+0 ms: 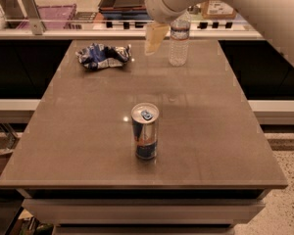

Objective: Pick blue chip bag

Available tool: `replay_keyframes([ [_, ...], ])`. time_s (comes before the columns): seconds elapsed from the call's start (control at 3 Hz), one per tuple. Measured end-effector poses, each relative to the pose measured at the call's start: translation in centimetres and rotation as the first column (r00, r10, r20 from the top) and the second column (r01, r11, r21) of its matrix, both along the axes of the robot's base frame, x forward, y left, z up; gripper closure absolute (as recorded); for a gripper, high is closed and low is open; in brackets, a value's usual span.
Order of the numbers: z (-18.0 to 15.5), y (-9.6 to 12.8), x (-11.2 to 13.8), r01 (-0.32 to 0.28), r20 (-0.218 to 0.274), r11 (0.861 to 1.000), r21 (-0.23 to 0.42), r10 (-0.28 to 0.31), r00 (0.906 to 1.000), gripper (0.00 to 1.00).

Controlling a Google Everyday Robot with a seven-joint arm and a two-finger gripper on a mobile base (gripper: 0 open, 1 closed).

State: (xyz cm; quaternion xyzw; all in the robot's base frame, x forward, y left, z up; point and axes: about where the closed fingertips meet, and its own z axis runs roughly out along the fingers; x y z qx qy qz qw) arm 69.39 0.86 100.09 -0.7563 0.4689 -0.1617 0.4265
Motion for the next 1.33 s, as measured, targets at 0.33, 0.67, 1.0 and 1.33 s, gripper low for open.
replay_keyframes([
  [0.33, -1.2, 2.4, 1.3, -0.016, 0.026, 0.999, 0.029, 0.015, 0.9996, 0.00],
  [0.67, -2.6, 4.6, 2.3, -0.044, 0.015, 0.997, 0.057, 0.043, 0.9990, 0.00],
  [1.0, -5.2, 6.3, 3.8, -0.062, -0.033, 0.995, 0.074, 0.064, 0.9974, 0.00],
  [1.33, -6.8, 7.5, 5.6, -0.088, -0.063, 0.994, 0.068, 0.093, 0.9937, 0.00],
])
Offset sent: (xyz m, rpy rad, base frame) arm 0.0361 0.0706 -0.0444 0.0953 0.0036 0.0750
